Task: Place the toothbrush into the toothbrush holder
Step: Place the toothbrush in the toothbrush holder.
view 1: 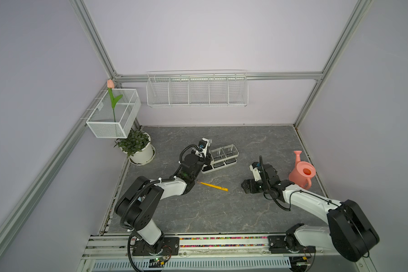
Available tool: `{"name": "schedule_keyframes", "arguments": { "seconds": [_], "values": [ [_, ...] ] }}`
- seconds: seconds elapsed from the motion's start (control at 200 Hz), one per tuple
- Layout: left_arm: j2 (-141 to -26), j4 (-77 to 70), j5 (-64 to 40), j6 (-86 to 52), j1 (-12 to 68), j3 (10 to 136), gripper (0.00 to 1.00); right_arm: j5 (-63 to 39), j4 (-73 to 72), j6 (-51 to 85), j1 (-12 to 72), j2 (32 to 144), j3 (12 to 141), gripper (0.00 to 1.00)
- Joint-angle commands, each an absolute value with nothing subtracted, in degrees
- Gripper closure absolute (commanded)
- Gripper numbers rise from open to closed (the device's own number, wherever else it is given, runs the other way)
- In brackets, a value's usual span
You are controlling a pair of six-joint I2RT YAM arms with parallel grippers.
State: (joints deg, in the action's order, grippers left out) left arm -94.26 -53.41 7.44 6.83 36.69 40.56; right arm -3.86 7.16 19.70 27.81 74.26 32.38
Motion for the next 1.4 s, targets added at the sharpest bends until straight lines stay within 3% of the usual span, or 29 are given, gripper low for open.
{"name": "schedule_keyframes", "arguments": {
  "seconds": [0.0,0.245,0.575,0.855,1.394],
  "values": [
    [-95.9,-56.0,7.1,8.2,37.0,39.2,0.83,-4.3,6.8,19.7,27.5,74.2,33.4,0.11],
    [-96.6,-57.9,8.3,11.8,37.9,38.5,0.74,-5.1,6.1,19.8,27.5,75.6,33.6,0.11],
    [-100.2,-60.3,12.5,13.8,40.1,39.6,0.72,-4.9,6.5,19.7,27.4,75.4,33.9,0.11],
    [-98.8,-59.4,15.8,13.4,40.1,40.2,0.60,-6.5,5.7,19.8,27.5,77.1,34.5,0.11],
    [-96.6,-55.5,18.5,13.9,39.1,45.8,0.51,-8.4,5.0,18.9,27.5,74.3,34.1,0.11]
  ]
}}
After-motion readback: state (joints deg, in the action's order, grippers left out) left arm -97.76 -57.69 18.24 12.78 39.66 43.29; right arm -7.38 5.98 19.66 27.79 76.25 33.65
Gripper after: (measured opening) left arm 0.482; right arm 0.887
